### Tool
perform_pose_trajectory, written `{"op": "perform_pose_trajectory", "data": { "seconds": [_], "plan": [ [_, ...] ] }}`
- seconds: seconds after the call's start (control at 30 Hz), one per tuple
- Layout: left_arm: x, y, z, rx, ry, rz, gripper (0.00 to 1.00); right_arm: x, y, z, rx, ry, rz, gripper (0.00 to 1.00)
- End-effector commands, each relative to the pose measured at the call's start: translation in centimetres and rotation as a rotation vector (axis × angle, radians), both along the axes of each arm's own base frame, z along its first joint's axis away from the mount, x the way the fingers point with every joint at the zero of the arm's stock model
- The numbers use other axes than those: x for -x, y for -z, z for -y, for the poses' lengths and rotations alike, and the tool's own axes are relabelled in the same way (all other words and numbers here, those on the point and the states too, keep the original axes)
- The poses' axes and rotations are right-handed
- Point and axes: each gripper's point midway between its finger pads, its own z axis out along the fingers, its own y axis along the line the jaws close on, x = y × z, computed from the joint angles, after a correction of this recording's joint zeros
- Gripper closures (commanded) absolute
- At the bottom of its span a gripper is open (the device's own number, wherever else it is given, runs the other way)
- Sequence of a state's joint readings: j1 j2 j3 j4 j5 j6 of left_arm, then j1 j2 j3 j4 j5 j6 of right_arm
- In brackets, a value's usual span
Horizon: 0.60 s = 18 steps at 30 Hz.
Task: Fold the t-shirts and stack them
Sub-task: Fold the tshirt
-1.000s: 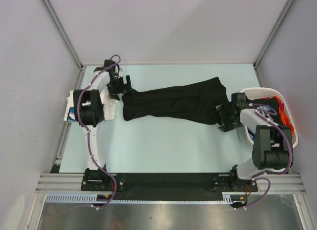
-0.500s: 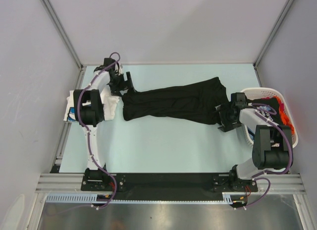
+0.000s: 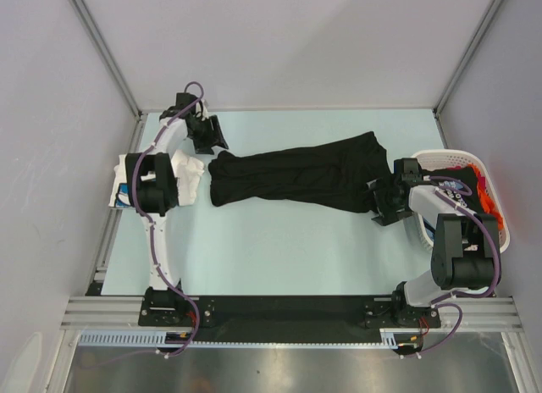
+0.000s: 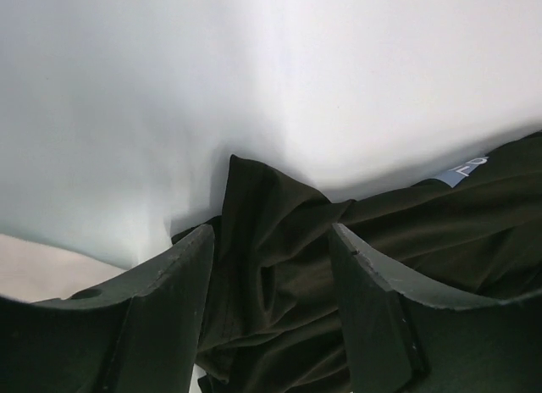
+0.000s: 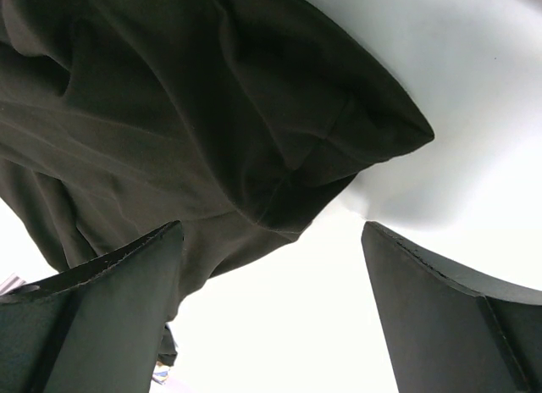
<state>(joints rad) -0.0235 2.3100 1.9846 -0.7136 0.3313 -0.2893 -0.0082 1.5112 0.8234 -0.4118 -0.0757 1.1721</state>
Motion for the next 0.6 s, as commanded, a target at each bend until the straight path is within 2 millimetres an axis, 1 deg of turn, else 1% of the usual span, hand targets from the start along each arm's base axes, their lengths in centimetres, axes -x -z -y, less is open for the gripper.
{"op": "perform_pose_trajectory", "data": {
  "seconds": [0.0, 0.03, 0.07, 0.1, 0.17, 0.2, 0.23, 0.3, 0.37, 0.4, 0.47, 0.5, 0.57],
  "plan": [
    [-1.2, -0.4, 0.8, 0.045, 0.014, 0.029, 0.37, -0.5, -0.8, 0.1, 0.019, -0.009, 0.022, 0.08],
    [-1.1, 0.1, 1.1, 0.053, 0.019, 0.019, 0.45, -0.6, -0.8, 0.1, 0.020, -0.009, 0.023, 0.08],
    [-1.1, 0.3, 1.4, 0.060, 0.023, 0.016, 0.49, -0.6, -0.8, 0.1, 0.021, -0.010, 0.024, 0.08],
    [-1.1, 0.6, 1.6, 0.069, 0.027, 0.009, 0.60, -0.6, -0.9, 0.1, 0.022, -0.013, 0.024, 0.08],
    [-1.0, 0.9, 2.0, 0.077, 0.030, 0.001, 0.74, -0.5, -0.8, 0.1, 0.023, -0.014, 0.018, 0.08],
    [-1.1, 0.8, 2.0, 0.079, 0.030, 0.005, 0.92, -0.5, -0.9, 0.1, 0.023, -0.016, 0.021, 0.08],
    [-1.1, 0.6, 2.1, 0.080, 0.026, 0.006, 1.00, -0.4, -0.8, 0.1, 0.023, -0.016, 0.019, 0.08],
    [-1.4, -0.1, 1.9, 0.073, 0.020, 0.026, 1.00, -0.4, -1.0, 0.1, 0.022, -0.016, 0.024, 0.08],
    [-1.5, -0.5, 1.6, 0.061, 0.013, 0.037, 1.00, -0.4, -1.0, 0.1, 0.022, -0.016, 0.024, 0.08],
    [-1.2, -0.7, 1.4, 0.055, 0.011, 0.035, 1.00, -0.5, -1.0, 0.1, 0.022, -0.016, 0.029, 0.08],
    [-0.9, -0.5, 0.7, 0.030, 0.001, 0.029, 1.00, -0.3, -0.8, 0.1, 0.021, -0.018, 0.023, 0.08],
    [-0.8, -1.1, 0.4, 0.023, -0.005, 0.038, 1.00, -0.3, -0.9, 0.1, 0.021, -0.017, 0.024, 0.08],
    [-0.6, -1.1, -0.7, -0.007, -0.032, 0.037, 1.00, -0.1, -0.6, 0.0, 0.015, -0.020, 0.020, 0.08]
  ]
}}
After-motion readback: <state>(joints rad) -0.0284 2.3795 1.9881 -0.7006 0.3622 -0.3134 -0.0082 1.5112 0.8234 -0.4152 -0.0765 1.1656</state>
